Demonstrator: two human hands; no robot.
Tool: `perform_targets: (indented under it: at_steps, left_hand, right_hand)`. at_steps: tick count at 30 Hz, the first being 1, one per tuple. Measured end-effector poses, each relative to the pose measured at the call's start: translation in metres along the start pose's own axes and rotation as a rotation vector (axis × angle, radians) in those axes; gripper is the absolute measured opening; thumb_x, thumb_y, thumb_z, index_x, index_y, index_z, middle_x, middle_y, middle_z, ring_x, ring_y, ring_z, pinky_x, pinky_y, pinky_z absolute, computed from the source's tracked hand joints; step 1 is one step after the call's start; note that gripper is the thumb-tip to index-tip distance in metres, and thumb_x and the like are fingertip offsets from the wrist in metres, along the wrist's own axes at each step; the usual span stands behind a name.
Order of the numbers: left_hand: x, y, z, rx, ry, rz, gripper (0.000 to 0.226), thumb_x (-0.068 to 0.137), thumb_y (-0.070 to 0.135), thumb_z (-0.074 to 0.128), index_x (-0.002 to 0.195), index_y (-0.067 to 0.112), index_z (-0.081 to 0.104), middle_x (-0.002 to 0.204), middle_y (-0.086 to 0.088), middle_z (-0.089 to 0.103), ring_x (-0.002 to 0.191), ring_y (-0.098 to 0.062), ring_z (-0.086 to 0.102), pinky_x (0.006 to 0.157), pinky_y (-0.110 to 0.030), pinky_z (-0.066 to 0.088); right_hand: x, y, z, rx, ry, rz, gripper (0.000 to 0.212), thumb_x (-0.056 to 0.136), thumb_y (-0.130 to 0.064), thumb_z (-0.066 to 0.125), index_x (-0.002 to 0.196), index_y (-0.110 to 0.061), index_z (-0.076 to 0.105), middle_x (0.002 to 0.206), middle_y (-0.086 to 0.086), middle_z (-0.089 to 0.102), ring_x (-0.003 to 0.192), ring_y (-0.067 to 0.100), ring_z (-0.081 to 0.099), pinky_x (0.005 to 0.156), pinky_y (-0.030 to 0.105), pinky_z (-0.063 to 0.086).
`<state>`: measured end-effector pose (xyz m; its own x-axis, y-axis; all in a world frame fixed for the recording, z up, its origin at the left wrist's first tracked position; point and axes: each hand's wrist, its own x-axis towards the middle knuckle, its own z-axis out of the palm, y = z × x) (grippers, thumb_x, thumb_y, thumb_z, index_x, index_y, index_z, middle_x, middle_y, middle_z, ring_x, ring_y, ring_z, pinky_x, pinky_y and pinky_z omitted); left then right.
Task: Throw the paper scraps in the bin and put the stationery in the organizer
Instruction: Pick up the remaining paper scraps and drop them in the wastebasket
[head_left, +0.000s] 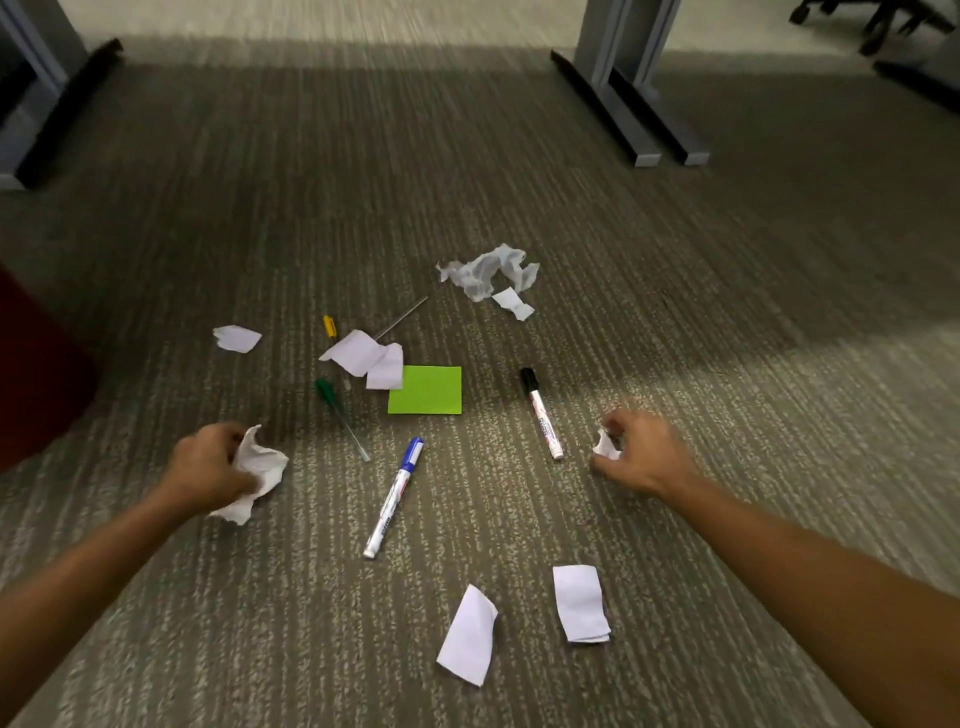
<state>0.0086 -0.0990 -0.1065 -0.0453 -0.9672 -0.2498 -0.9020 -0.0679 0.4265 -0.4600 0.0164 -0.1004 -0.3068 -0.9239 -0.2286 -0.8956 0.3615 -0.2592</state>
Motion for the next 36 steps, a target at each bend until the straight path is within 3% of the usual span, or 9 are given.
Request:
perform_targets:
  at_steps: [4, 8, 13, 16, 20, 24, 28, 32, 36]
  left_hand:
    - [0.001, 0.006, -0.013, -0.277, -0.028, -0.091, 0.050, 0.067, -0.002, 0.083, 0.111, 0.001, 0.060, 0.101, -0.020, 0.068, 0.093, -0.037, 0.064, 0.079, -0.045, 0.052]
    - [-0.010, 0.025, -0.028, -0.642, -0.147, -0.104, 0.051, 0.067, -0.009, 0.080, 0.115, 0.000, 0.062, 0.107, -0.018, 0.069, 0.097, -0.033, 0.066, 0.083, -0.043, 0.052]
    - [-0.044, 0.081, -0.018, -0.721, -0.421, -0.129, 0.043, 0.051, -0.002, 0.083, 0.092, -0.001, 0.070, 0.086, -0.015, 0.077, 0.074, -0.021, 0.073, 0.064, -0.025, 0.054]
    - [-0.072, 0.114, 0.012, -0.614, -0.666, -0.024, 0.037, 0.053, 0.000, 0.085, 0.086, -0.007, 0.072, 0.086, -0.016, 0.077, 0.079, -0.024, 0.074, 0.072, -0.031, 0.057]
    - [-0.105, 0.138, 0.057, -0.435, -0.813, 0.103, 0.022, 0.065, 0.001, 0.084, 0.080, 0.006, 0.069, 0.076, -0.005, 0.075, 0.075, -0.019, 0.072, 0.070, -0.039, 0.058]
    - [-0.123, 0.147, 0.087, -0.276, -0.769, 0.187, 0.028, 0.067, 0.017, 0.083, 0.081, 0.022, 0.060, 0.084, 0.000, 0.067, 0.080, -0.017, 0.065, 0.070, -0.039, 0.054]
    - [-0.128, 0.147, 0.100, -0.072, -0.593, 0.478, 0.020, 0.071, 0.019, 0.072, 0.090, 0.020, 0.066, 0.090, 0.000, 0.066, 0.079, -0.012, 0.055, 0.065, -0.029, 0.043]
    - [-0.130, 0.144, 0.105, 0.053, -0.540, 0.667, 0.035, 0.080, 0.010, 0.063, 0.114, 0.019, 0.062, 0.110, -0.002, 0.064, 0.107, -0.021, 0.057, 0.084, -0.036, 0.048]
    - [-0.130, 0.142, 0.107, 0.225, -0.553, 0.909, 0.041, 0.085, 0.004, 0.061, 0.123, 0.018, 0.056, 0.118, -0.005, 0.059, 0.110, -0.021, 0.053, 0.088, -0.040, 0.049]
  right_hand:
    - [-0.001, 0.000, 0.004, 0.170, -0.003, 0.073, 0.025, 0.075, -0.019, 0.080, 0.098, -0.019, 0.070, 0.088, 0.001, 0.069, 0.080, 0.015, 0.064, 0.061, 0.019, 0.047]
    - [0.003, 0.008, -0.004, 0.476, 0.056, 0.195, 0.021, 0.070, -0.011, 0.084, 0.089, -0.011, 0.074, 0.085, 0.012, 0.075, 0.080, 0.021, 0.070, 0.079, 0.031, 0.057]
    - [-0.011, 0.009, -0.037, 1.037, -0.452, 0.367, 0.025, 0.076, 0.010, 0.073, 0.099, 0.003, 0.066, 0.106, 0.025, 0.070, 0.092, 0.030, 0.073, 0.085, 0.039, 0.060]
    - [-0.036, 0.005, -0.035, 0.733, -0.737, 0.266, 0.027, 0.078, 0.006, 0.074, 0.104, 0.002, 0.069, 0.099, 0.016, 0.074, 0.086, 0.022, 0.074, 0.072, 0.028, 0.060]
    - [-0.069, -0.007, -0.010, 0.563, -0.752, 0.123, 0.018, 0.074, -0.004, 0.081, 0.090, -0.010, 0.076, 0.084, 0.001, 0.075, 0.077, 0.014, 0.070, 0.066, 0.024, 0.056]
    - [-0.085, -0.019, 0.011, 0.581, -0.646, 0.069, 0.020, 0.069, -0.007, 0.086, 0.087, -0.011, 0.076, 0.077, -0.001, 0.076, 0.076, 0.014, 0.072, 0.075, 0.032, 0.061]
    - [-0.093, -0.026, 0.023, 0.365, -0.464, -0.095, 0.022, 0.065, -0.014, 0.090, 0.074, -0.024, 0.072, 0.066, -0.013, 0.070, 0.061, -0.006, 0.065, 0.054, 0.011, 0.049]
    - [-0.103, -0.027, 0.032, 0.122, -0.327, -0.292, 0.027, 0.070, -0.019, 0.085, 0.091, -0.026, 0.070, 0.091, -0.014, 0.067, 0.075, -0.005, 0.057, 0.063, 0.007, 0.040]
    - [-0.107, -0.025, 0.035, -0.024, -0.308, -0.364, 0.050, 0.075, -0.025, 0.079, 0.120, -0.028, 0.057, 0.118, -0.012, 0.050, 0.102, 0.009, 0.049, 0.084, 0.023, 0.042]
